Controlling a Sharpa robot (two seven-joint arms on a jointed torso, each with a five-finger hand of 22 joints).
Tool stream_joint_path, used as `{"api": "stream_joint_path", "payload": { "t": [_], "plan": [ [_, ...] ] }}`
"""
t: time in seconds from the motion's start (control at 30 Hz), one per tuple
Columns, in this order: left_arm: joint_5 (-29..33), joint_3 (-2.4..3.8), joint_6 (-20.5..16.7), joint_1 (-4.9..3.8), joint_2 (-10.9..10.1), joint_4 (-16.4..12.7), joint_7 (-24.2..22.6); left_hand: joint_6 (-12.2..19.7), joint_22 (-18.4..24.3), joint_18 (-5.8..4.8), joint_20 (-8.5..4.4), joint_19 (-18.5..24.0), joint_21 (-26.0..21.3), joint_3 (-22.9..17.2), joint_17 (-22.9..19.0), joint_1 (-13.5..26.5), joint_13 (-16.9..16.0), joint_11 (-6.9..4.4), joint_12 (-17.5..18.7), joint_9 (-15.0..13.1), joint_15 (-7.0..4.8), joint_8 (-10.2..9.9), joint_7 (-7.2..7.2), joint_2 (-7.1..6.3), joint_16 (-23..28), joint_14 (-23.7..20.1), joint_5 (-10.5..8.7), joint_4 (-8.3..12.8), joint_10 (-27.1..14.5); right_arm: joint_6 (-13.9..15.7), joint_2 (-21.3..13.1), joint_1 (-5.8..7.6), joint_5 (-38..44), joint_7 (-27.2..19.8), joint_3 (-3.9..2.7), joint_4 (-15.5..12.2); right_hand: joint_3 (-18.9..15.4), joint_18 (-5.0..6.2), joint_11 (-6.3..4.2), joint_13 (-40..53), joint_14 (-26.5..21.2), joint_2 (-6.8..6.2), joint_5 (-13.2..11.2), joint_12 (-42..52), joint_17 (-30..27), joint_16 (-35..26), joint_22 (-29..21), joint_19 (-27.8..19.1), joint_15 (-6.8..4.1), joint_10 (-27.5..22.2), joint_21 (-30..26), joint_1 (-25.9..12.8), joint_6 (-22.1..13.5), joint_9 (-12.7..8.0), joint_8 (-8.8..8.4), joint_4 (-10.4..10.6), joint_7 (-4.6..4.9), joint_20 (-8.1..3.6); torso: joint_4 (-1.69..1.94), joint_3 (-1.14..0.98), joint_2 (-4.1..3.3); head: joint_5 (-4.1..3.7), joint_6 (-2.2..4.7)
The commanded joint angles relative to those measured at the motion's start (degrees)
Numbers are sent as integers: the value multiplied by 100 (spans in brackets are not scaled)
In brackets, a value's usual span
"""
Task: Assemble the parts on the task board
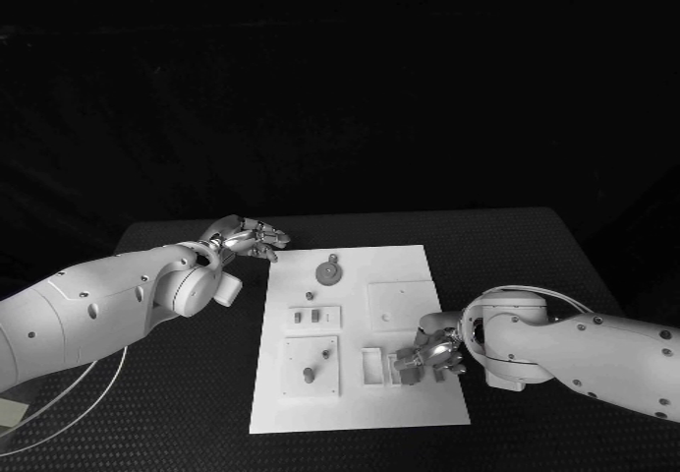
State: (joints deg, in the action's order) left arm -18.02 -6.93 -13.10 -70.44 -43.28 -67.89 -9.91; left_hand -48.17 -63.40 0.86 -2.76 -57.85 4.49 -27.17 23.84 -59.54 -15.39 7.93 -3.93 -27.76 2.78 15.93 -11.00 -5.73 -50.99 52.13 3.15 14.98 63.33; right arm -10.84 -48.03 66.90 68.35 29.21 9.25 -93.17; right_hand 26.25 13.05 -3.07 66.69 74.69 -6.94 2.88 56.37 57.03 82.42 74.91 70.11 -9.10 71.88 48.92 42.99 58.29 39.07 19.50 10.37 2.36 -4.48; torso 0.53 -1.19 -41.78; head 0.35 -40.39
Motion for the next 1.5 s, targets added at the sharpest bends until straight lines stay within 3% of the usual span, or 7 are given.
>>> {"api": "stream_joint_path", "payload": {
  "t": [0.03, 0.33, 0.6, 0.83, 1.07, 1.27, 1.5],
  "plan": [
    [36, 4, 91, -5, 7, -9, -31, 11, 7, 47, 7, -19, -38, 22, 6, 53, -6, 28, -10, 6, 22, 16, 15, -8, 27, -27, 4, -25, -12, 76, 38, -26, 367, 46, 0, 40, 7, 195, -2, 11, -50, -70, -5, 25, -17, -15, 127, -31, -9, -32, 33, 25, 33, 9, -37, 42, 100, -21, 7, -5, 0, 8, -7],
    [36, 4, 106, -5, 1, -14, -17, 19, 8, 48, 8, -16, -40, 26, 9, 69, -7, 29, -9, 9, 23, 13, 12, -11, 29, -28, 4, -40, -15, 52, 134, -100, 420, 98, 7, 111, 21, 195, 52, 51, -101, -255, -9, -18, -112, -79, 114, -67, 41, -67, 36, 114, -100, -20, -172, 219, 156, -18, -4, 2, 0, 22, -13],
    [36, 4, 114, -5, -6, -16, -7, 24, 8, 48, 8, -15, -41, 27, 10, 78, -7, 29, -9, 10, 23, 11, 10, -14, 30, -29, 4, -48, -17, 139, 177, -113, 501, 107, 11, 137, -4, 195, 68, 78, -111, -145, 0, -46, -145, -115, 116, -80, 59, -71, 50, 440, -98, -13, -213, 62, 173, -6, -1, 3, 3, 24, -10],
    [36, 3, 121, -5, -8, -17, -4, 26, 8, 49, 7, -15, -41, 28, 11, 83, -8, 29, -9, 11, 23, 11, 10, -13, 31, -29, 4, -54, -17, 264, 132, -112, 260, 47, 11, 128, -233, 194, 66, 119, -97, 449, -1, -63, -93, -111, 121, -126, 61, -55, 83, 862, -44, 16, -231, -740, 168, 32, -1, 3, 3, 35, -10],
    [37, 3, 125, -5, -16, -17, 1, 25, 8, 49, 7, -16, -41, 27, 12, 87, -9, 29, -9, 11, 23, 13, 10, -12, 32, -29, 5, -59, -17, 495, 49, -72, -291, -47, 4, -23, -386, 195, 69, 133, -121, 965, -2, -137, -139, -168, 105, -196, 72, -25, 64, 577, 54, -4, -303, -1714, 173, 129, 1, -2, 3, 55, -16],
    [37, 3, 145, -5, -20, -17, 9, 25, 8, 49, 7, -16, -41, 27, 13, 88, -9, 29, -9, 11, 23, 13, 10, -12, 32, -29, 5, -61, -17, 708, 44, 117, -882, -122, -14, -122, -63, 195, 80, 143, -115, 1068, -1, -198, -198, -225, 86, -144, 78, 23, 33, 146, 135, -42, -387, -2447, 172, 172, -8, -3, 1, 70, -18],
    [37, 3, 184, -5, -10, -21, 7, 25, 8, 49, 7, -16, -41, 27, 13, 88, -9, 29, -9, 11, 23, 13, 10, -12, 32, -29, 5, -61, -17, 822, 129, 200, -1289, -122, -25, -127, 209, 195, 78, 160, -95, 1077, -2, -228, -207, -246, 89, -96, 80, 53, 16, -117, 168, -48, -430, -2681, 177, 175, 7, 10, 4, 55, -26]
  ]
}}
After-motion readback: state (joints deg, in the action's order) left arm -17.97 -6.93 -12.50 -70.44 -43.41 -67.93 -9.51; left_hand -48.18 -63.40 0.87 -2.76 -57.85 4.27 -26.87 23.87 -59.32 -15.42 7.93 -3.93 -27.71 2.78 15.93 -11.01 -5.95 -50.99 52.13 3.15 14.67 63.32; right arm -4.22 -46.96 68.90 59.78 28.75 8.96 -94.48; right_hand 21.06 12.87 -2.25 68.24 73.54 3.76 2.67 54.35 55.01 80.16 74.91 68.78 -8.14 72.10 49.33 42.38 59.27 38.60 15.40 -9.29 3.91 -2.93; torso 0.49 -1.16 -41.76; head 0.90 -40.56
